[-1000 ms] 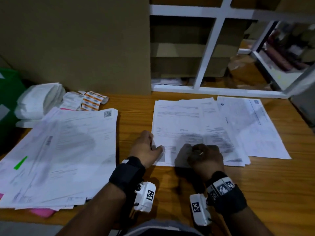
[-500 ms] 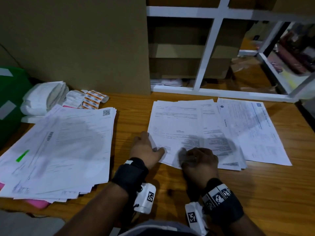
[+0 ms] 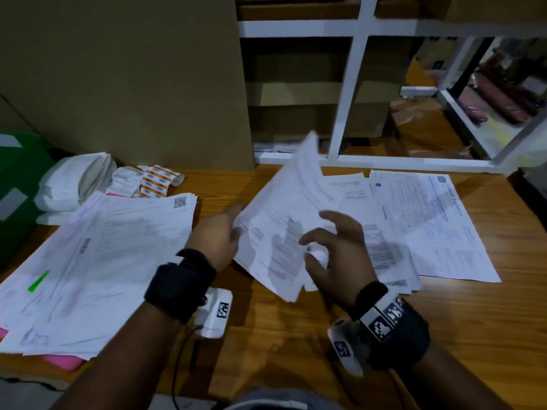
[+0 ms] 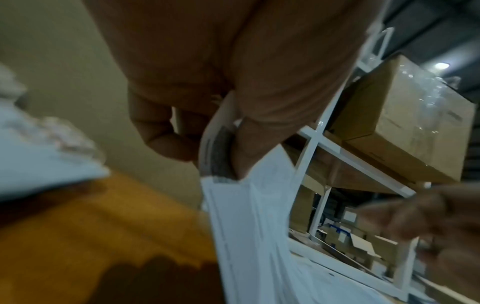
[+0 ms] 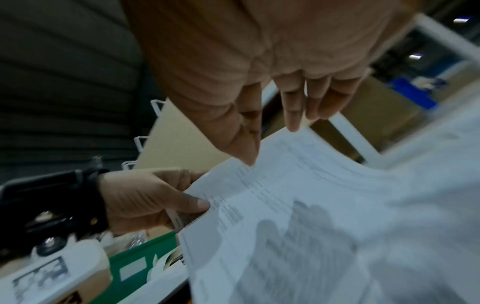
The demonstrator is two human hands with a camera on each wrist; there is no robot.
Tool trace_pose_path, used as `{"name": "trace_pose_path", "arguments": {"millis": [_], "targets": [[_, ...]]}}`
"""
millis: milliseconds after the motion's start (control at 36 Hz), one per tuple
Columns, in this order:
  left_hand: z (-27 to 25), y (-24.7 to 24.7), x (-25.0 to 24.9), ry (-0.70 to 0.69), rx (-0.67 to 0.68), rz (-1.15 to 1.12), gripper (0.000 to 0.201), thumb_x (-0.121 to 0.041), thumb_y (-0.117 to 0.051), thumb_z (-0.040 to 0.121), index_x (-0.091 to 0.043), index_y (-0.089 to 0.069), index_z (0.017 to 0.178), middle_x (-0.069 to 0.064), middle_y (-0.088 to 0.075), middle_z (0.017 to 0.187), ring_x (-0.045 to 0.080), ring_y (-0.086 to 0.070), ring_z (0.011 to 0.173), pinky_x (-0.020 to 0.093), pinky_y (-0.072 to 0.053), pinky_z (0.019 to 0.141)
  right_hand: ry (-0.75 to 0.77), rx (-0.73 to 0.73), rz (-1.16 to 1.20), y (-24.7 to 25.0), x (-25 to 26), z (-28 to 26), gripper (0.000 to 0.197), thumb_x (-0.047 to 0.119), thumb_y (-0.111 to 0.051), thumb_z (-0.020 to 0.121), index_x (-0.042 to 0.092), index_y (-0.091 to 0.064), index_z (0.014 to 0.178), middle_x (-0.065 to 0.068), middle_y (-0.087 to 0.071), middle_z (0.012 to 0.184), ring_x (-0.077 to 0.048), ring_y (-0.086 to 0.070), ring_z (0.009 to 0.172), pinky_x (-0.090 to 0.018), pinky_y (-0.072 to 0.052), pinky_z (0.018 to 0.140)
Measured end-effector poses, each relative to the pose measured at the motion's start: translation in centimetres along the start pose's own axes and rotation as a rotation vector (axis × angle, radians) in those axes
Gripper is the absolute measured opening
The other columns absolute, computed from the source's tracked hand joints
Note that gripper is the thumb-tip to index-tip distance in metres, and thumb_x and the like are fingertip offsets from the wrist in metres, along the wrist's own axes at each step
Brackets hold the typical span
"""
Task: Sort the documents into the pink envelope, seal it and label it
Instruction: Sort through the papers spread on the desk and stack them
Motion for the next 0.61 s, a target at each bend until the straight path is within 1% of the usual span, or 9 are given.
{"name": "trace_pose_path", "arguments": {"millis": [56,139,194,278,389,444,500,555,611], "targets": [[0.2,2.2,-0.5,-0.082,-0.011,0.068,0.04,-0.023,-0.045,0.1,-0.034,-0.05,0.138,0.005,-0.071,0.121,0.032,-0.065,0.107,0.04,-0.054,0.083,0.17,-0.037,-0.091,1.2,2.9,1.3,0.019,0.022,-0.071,0.073,0.032,-0.07,0.089,-0.006,-0.042,0.147,-0.031,-0.027,0.143,-0.046,-0.034,0.11],[-0.1,5.5,-1.9,-0.185,-0.046,0.106,0.033,-0.04,-0.043,0.092,-0.037,-0.064,0.117,-0.001,-0.075,0.105,0.027,-0.068,0.096,0.041,-0.056,0.076,0.342,0.023,-0.265,2.1,6.8,3.2,0.017,0.023,-0.073,0.074,0.033,-0.071,0.088,-0.011,-0.034,0.156,-0.036,-0.019,0.148,-0.057,-0.029,0.108],[-0.3,7.2,-2.8,-0.274,-0.107,0.079,0.028,-0.037,-0.049,0.091,-0.032,-0.07,0.109,-0.003,-0.075,0.103,0.023,-0.067,0.096,0.039,-0.055,0.079,0.395,0.087,-0.391,2.5,8.7,4.3,0.014,0.029,-0.069,0.08,0.037,-0.071,0.091,-0.006,-0.035,0.155,-0.031,-0.023,0.147,-0.058,-0.024,0.111],[-0.6,10.0,-3.0,-0.362,-0.349,-0.016,0.042,-0.001,-0.058,0.09,-0.022,-0.065,0.125,-0.001,-0.071,0.117,0.023,-0.062,0.11,0.033,-0.05,0.094,0.373,0.168,-0.398,2.4,9.0,6.3,0.025,0.025,-0.055,0.091,0.036,-0.068,0.108,0.006,-0.055,0.127,-0.021,-0.049,0.123,-0.041,-0.034,0.101],[-1.0,11.2,0.4,-0.215,-0.651,-0.217,0.069,-0.015,-0.07,0.089,-0.014,-0.035,0.148,0.005,-0.049,0.146,0.023,-0.047,0.132,0.037,-0.04,0.107,0.27,-0.073,-0.076,5.9,7.6,7.7,0.031,0.005,-0.059,0.086,0.023,-0.077,0.102,0.005,-0.073,0.106,-0.018,-0.067,0.099,-0.024,-0.051,0.087],[-1.0,9.8,3.0,-0.093,-0.623,-0.409,0.081,-0.024,-0.075,0.087,-0.016,-0.025,0.15,0.007,-0.039,0.153,0.021,-0.04,0.14,0.04,-0.038,0.113,0.14,-0.18,0.125,7.4,5.1,7.6,0.029,0.003,-0.061,0.088,0.024,-0.078,0.097,0.013,-0.073,0.101,-0.005,-0.065,0.096,-0.011,-0.046,0.088],[-1.0,7.2,5.0,0.036,-0.497,-0.612,0.084,-0.038,-0.077,0.082,-0.024,-0.024,0.146,0.005,-0.043,0.148,0.023,-0.047,0.135,0.043,-0.044,0.108,0.012,-0.198,0.271,7.4,2.2,7.4,0.028,0.006,-0.062,0.091,0.029,-0.076,0.096,0.02,-0.07,0.103,0.001,-0.062,0.1,-0.011,-0.043,0.091],[-1.0,3.7,6.1,0.173,-0.307,-0.854,0.078,-0.039,-0.078,0.084,-0.025,-0.029,0.143,0.003,-0.057,0.133,0.026,-0.058,0.123,0.04,-0.051,0.095,-0.049,-0.194,0.331,6.5,-0.3,6.9,0.027,0.006,-0.063,0.091,0.031,-0.073,0.095,0.019,-0.069,0.105,0.003,-0.06,0.1,-0.005,-0.04,0.087],[-1.2,0.4,5.8,0.246,-0.15,-1.04,0.052,-0.023,-0.074,0.091,-0.023,-0.044,0.134,0.005,-0.071,0.116,0.027,-0.066,0.108,0.033,-0.052,0.077,-0.064,-0.183,0.342,5.0,-1.9,5.8,0.026,0.001,-0.065,0.09,0.026,-0.071,0.096,0.013,-0.068,0.103,0.011,-0.059,0.094,0.003,-0.036,0.078]]}}
Point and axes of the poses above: each hand's wrist, its own z-axis towards the middle knuckle, its own y-axis out of the back of the hand, x = y × z, the point moved 8 cm from there along z, towards the middle knuckle
